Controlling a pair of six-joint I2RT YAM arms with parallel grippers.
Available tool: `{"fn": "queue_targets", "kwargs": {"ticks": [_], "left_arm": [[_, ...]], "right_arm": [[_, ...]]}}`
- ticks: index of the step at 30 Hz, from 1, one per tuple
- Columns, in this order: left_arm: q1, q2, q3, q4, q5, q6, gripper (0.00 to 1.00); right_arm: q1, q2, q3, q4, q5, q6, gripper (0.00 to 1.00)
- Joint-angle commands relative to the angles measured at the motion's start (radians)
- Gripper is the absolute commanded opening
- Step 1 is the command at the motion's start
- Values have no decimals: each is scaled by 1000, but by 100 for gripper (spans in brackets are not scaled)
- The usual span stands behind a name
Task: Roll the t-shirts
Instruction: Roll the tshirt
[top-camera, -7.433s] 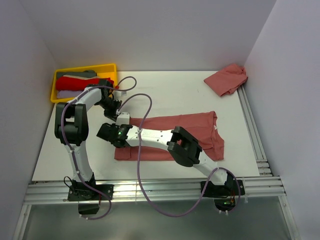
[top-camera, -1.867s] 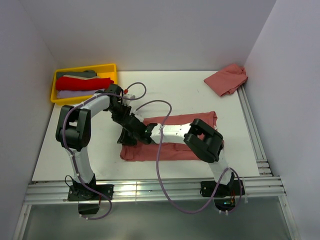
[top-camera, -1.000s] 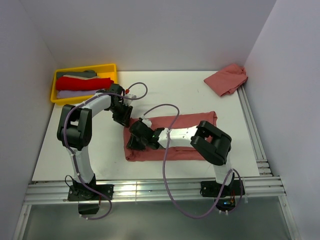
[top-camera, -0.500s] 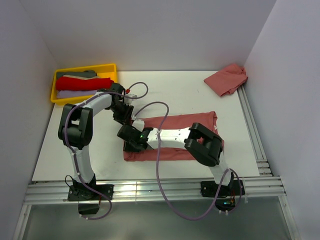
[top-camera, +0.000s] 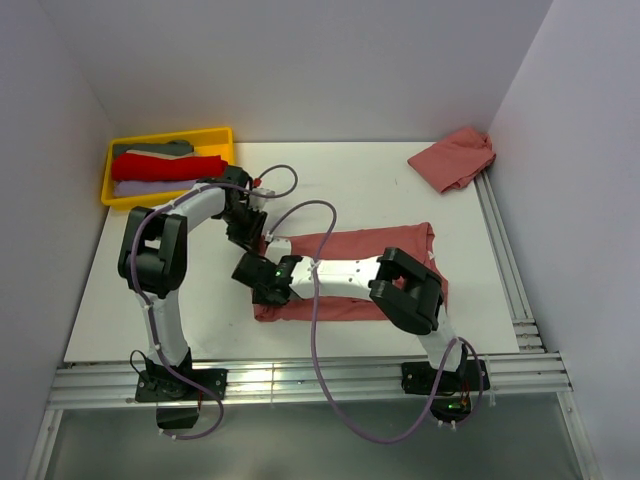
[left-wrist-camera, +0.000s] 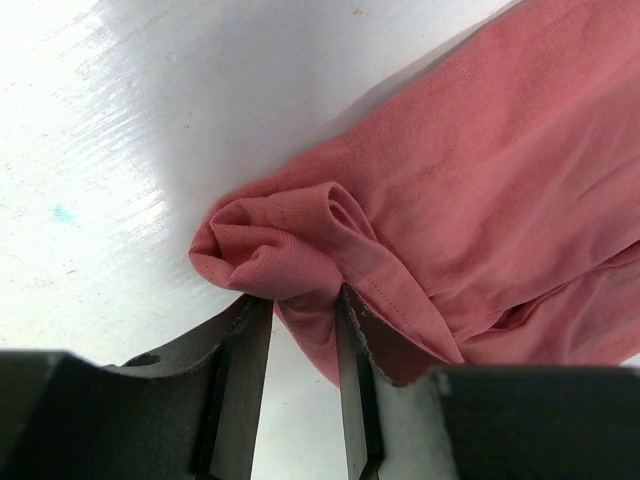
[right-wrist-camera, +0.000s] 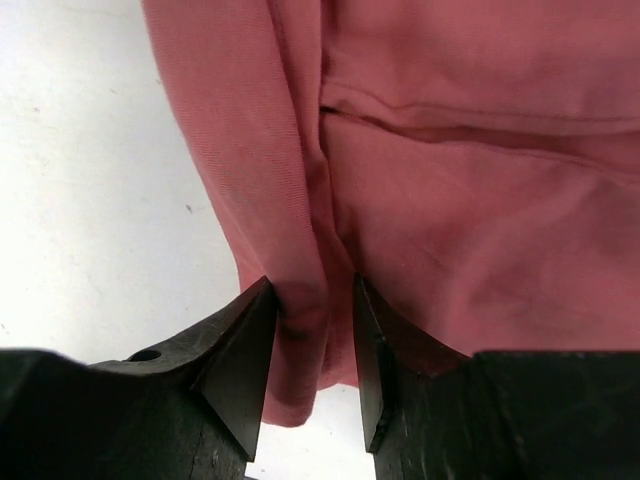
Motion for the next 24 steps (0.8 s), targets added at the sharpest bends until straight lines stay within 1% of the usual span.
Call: {"fn": "queue_targets", "kwargs": {"ticks": [1, 5, 9, 12, 17, 18, 21, 24], "left_arm": [[-20, 26, 23, 18, -28, 10, 37], [-23, 30, 28, 18, -39, 9, 37], [-25, 37, 31, 15, -40, 9, 37], [-26, 39, 32, 12, -42, 12, 36], [-28, 42, 32, 14, -43, 10, 36], [-29, 43, 31, 15, -47, 12, 36], [-29, 42, 32, 14, -48, 12, 36], [-29, 43, 35, 11, -47, 12, 36]], "right_arm": [[9, -60, 97, -126, 106, -24, 43], [9, -48, 196, -195, 132, -53, 43], [13, -28, 281, -204, 140, -79, 44], [13, 28, 372, -259, 164, -89, 44], [6, 114, 459, -247, 167, -130, 44], [3, 130, 497, -255, 169, -133, 44], [-4, 194, 554, -276, 173, -144, 44], [-11, 217, 569, -292, 175, -139, 44]]}}
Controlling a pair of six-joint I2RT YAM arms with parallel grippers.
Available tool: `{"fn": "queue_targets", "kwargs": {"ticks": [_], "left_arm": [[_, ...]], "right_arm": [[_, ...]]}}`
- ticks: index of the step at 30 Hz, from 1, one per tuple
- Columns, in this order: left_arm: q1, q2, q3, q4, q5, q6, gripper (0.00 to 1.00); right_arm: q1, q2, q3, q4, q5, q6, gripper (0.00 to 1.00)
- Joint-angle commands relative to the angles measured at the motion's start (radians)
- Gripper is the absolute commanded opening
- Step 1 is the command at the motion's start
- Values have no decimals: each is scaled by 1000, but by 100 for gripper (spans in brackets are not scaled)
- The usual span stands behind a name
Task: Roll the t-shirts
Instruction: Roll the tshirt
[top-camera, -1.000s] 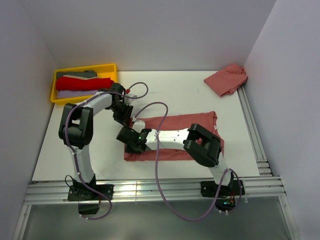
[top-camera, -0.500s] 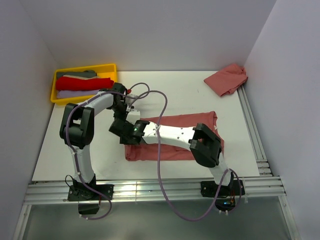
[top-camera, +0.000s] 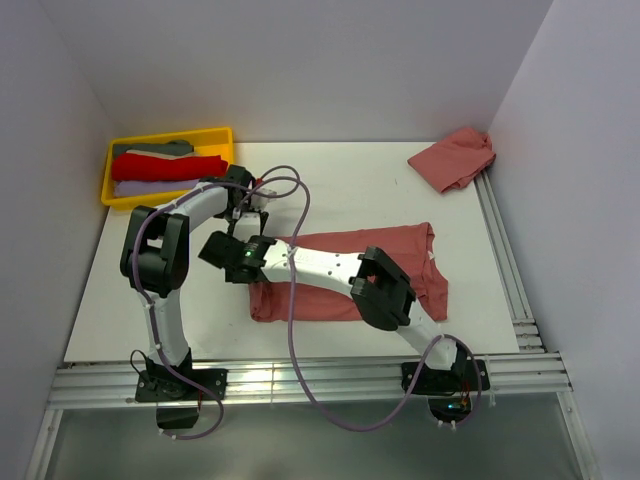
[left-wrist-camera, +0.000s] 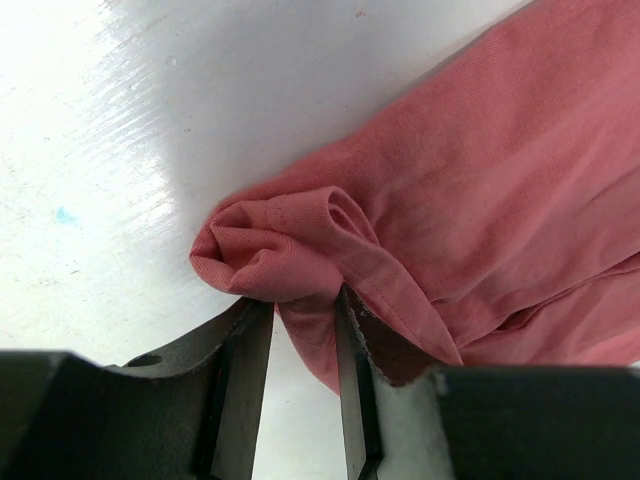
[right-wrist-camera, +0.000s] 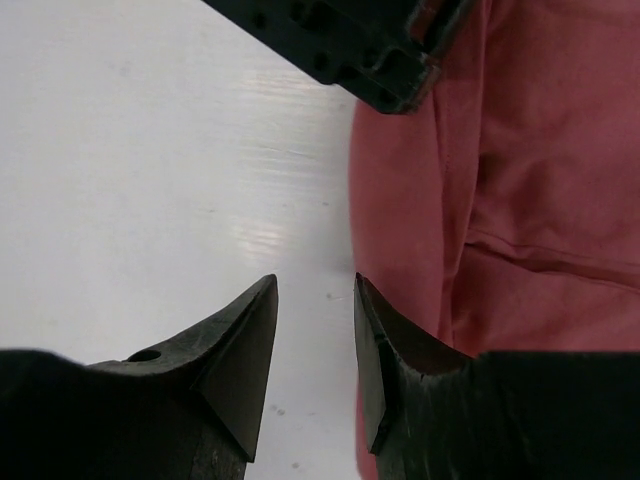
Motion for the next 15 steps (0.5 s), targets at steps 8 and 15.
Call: {"fn": "queue_targets", "kwargs": {"ticks": [8, 15], "left_arm": [[-15, 32, 17, 28, -15, 15, 36], [-15, 35, 23, 27, -12, 15, 36]], "right_arm": [[-10, 49, 2, -71, 47, 19, 45], [6, 66, -18, -122, 53, 50, 47]]}}
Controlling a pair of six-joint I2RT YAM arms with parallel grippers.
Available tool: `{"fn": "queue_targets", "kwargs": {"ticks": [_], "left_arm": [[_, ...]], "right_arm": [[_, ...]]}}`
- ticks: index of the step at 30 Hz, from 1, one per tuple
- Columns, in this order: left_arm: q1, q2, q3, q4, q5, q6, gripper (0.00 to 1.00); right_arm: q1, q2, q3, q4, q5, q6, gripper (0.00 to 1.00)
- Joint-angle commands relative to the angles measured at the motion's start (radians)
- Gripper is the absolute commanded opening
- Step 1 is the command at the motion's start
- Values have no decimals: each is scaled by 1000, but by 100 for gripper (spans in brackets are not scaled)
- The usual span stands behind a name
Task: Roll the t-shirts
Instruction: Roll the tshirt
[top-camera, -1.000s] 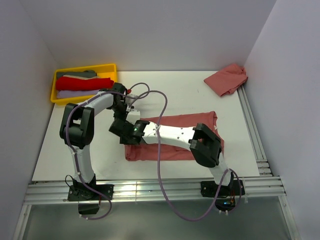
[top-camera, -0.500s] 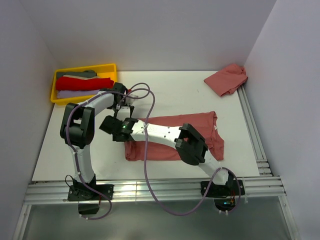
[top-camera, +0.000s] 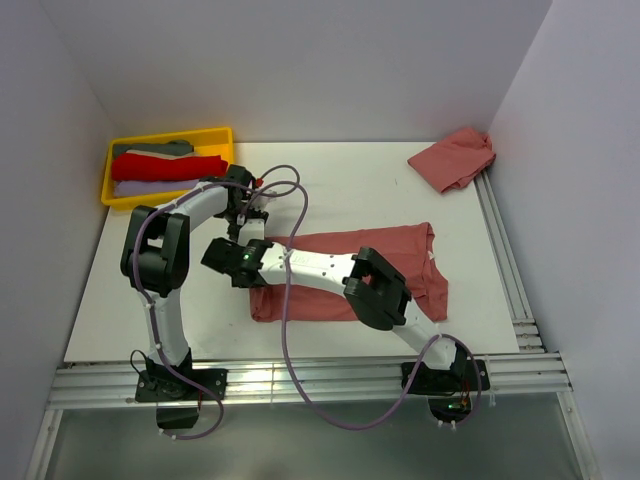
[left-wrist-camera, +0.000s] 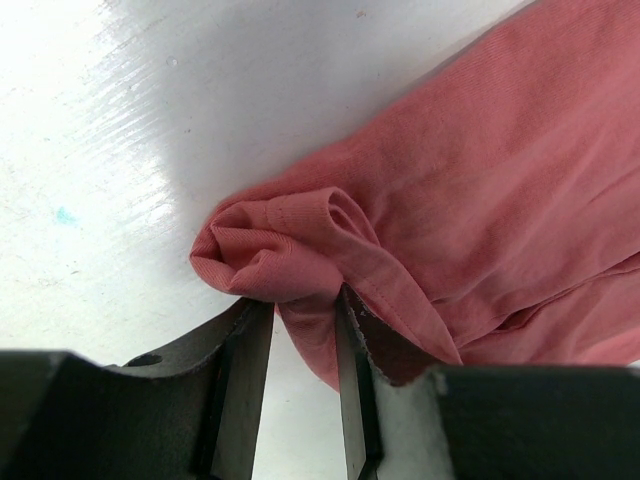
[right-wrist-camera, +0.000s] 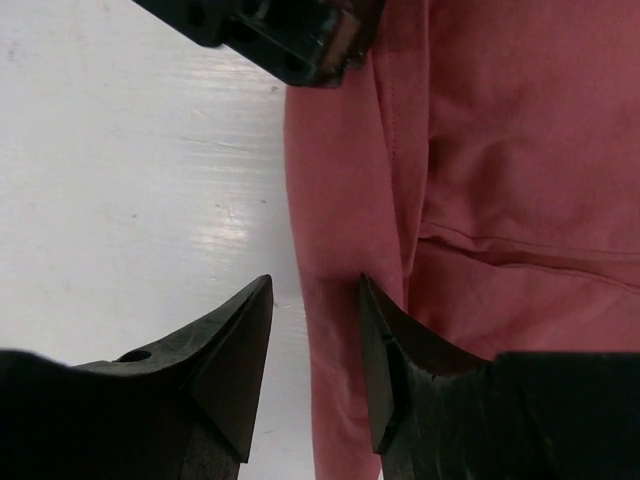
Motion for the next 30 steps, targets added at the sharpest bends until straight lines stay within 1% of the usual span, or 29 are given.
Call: {"fn": "queue_targets", "kwargs": {"ticks": [1, 9, 20, 22, 23, 25, 27, 28, 29, 30], "left_arm": [[-16, 33, 19, 31, -10, 16, 37], [-16, 34, 20, 32, -8, 19, 37], [-16, 39, 24, 31, 7, 22, 41], [-16, 36, 28, 27, 16, 24, 44], [-16, 34, 30, 26, 19, 25, 45], [-16, 31, 46, 18, 42, 27, 50], [-13, 27, 63, 1, 56, 31, 53], [-10, 24, 83, -5, 65, 32, 56], [-7, 19, 96, -18, 87, 33, 57], [0, 19, 109, -29, 96, 35, 58]], "right_arm": [[8, 16, -12, -63, 31, 32, 48], [19, 59, -11, -74, 0, 27, 49], [34, 122, 15, -114, -44, 47, 49], [34, 127, 17, -115, -52, 52, 46], [34, 128, 12, -108, -57, 50, 39], [34, 125, 8, -88, -72, 47, 29], [32, 108, -15, -63, -87, 44, 25], [29, 99, -31, -21, -95, 41, 22], [28, 69, -78, 9, -101, 41, 16], [25, 49, -106, 42, -110, 40, 14]]}}
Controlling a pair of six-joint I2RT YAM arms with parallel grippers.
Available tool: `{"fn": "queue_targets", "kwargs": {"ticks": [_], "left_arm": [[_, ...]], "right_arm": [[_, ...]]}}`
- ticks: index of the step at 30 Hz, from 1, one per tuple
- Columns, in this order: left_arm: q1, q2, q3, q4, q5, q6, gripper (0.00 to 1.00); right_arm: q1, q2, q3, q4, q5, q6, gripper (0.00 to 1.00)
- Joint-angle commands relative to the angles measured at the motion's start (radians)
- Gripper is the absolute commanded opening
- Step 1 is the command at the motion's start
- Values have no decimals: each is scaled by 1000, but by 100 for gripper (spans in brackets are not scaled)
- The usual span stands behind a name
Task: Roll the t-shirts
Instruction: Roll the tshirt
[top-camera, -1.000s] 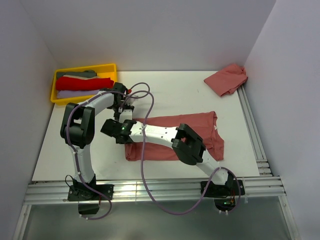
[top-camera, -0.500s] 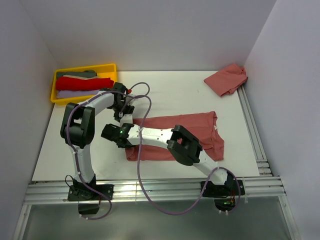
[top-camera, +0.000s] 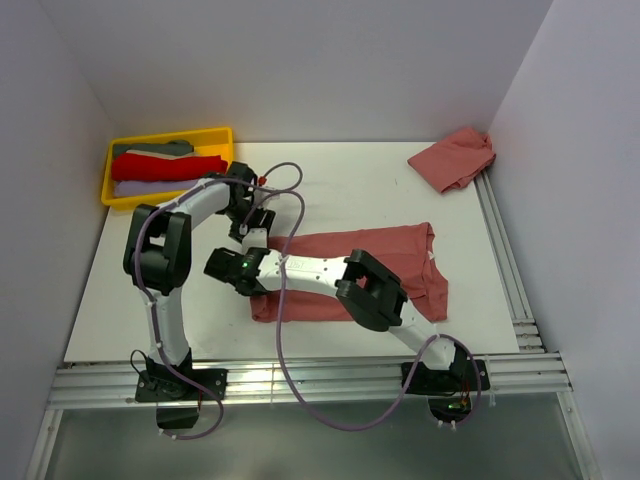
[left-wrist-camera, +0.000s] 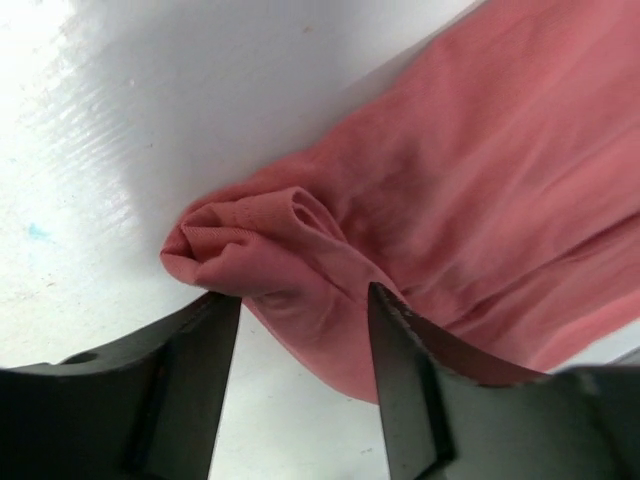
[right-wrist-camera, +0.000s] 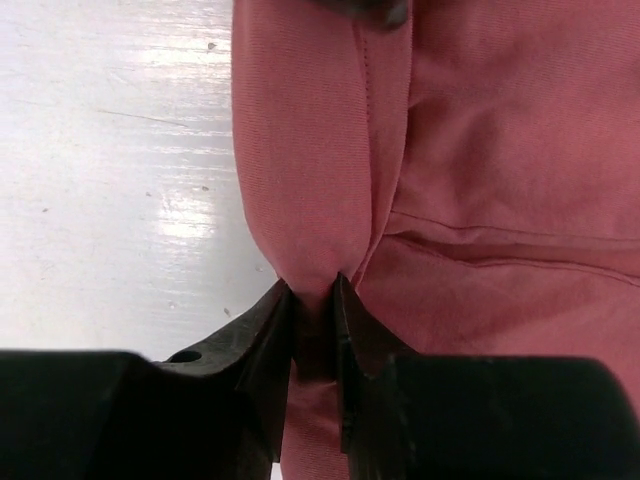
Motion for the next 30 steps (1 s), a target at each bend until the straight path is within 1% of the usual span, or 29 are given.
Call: {"fn": "queue_targets", "kwargs": {"ticks": [1, 3, 4, 6, 7, 9, 10, 11, 12, 13, 15, 16, 18, 19, 22, 27, 30], "left_arm": [[10, -2, 99, 9, 60, 30, 60], [29, -7, 136, -24, 93, 27, 62], [36, -8, 176, -38, 106, 28, 62], [62, -13, 216, -78, 144, 31, 62], [72, -14, 249, -89, 156, 31, 62], [101, -21, 285, -123, 194, 37, 62], [112, -25, 294, -132, 205, 42, 62], [121, -30, 300, -141, 219, 48, 62], [139, -34, 300, -147, 239, 54, 62], [148, -40, 296, -156, 253, 56, 62], [165, -54, 271, -164, 267, 76, 62], [170, -59, 256, -164, 277, 82, 62], [181, -80, 196, -149, 285, 94, 62], [182, -86, 175, -140, 285, 96, 62], [185, -103, 83, -100, 290, 105, 61], [182, -91, -32, -35, 336, 106, 62], [167, -82, -78, 17, 327, 88, 61]], "right_arm": [[3, -23, -150, 145, -127, 21, 13], [-11, -86, -224, 236, -154, 18, 13], [-15, -107, -299, 332, -183, 23, 12], [-34, -167, -370, 429, -211, 26, 12], [-38, -184, -426, 515, -236, 29, 12], [-54, -232, -482, 598, -260, 43, 12], [-58, -244, -540, 685, -276, 50, 12], [-64, -273, -572, 733, -306, 60, 12], [-77, -287, -606, 787, -325, 81, 12], [-84, -301, -678, 901, -342, 92, 12], [-107, -339, -761, 1029, -400, 147, 12], [-115, -357, -842, 1168, -424, 167, 12], [-132, -365, -920, 1305, -467, 234, 12], [-146, -370, -981, 1417, -467, 253, 12], [-161, -364, -1055, 1551, -494, 311, 12], [-166, -325, -1083, 1635, -517, 368, 12], [-169, -299, -1099, 1694, -527, 400, 12]]}}
